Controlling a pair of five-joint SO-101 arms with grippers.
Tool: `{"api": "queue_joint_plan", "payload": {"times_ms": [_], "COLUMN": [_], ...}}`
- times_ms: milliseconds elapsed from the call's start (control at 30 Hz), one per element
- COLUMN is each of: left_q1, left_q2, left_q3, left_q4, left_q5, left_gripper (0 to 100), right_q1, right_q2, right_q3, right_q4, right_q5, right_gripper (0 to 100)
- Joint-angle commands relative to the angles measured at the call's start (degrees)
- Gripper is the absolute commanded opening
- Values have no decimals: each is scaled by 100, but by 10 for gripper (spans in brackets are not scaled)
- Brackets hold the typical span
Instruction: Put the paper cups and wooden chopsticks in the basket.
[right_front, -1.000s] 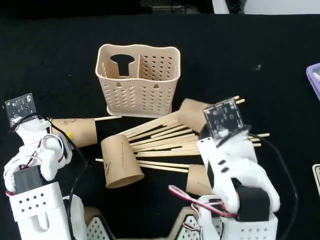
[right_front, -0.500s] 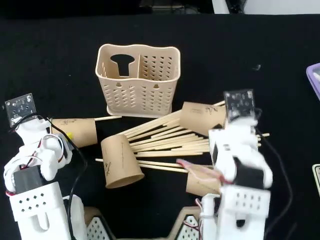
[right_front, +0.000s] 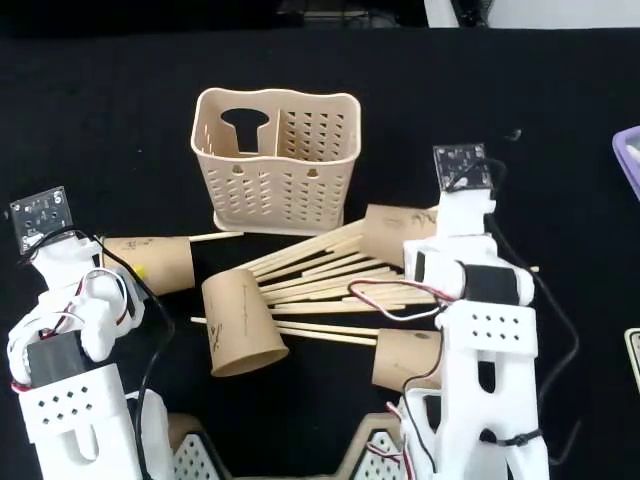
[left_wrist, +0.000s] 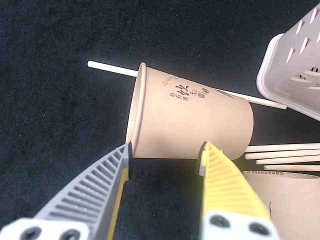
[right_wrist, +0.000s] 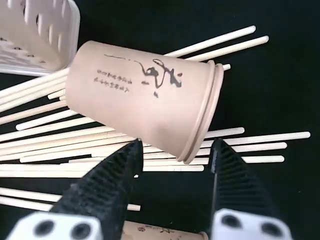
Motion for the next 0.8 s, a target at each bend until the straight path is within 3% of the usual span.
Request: {"api": "queue_joint_plan", "payload": {"times_ms": [0, 267, 767], "left_q1": [-40, -40, -40], "left_q2": [-35, -35, -70], "left_q3": [-31, -31, 40], "left_q4": [-105, -105, -105], "left_q5": [35, 35, 35], "left_gripper": [235, 235, 235], "right_q1": [114, 281, 290], "right_q2": [22, 198, 1358], "right_q3": [-321, -224, -207], "right_q4": [44, -360, -1222], "right_q5": [-211, -738, -659], "right_gripper": [221, 220, 202]}}
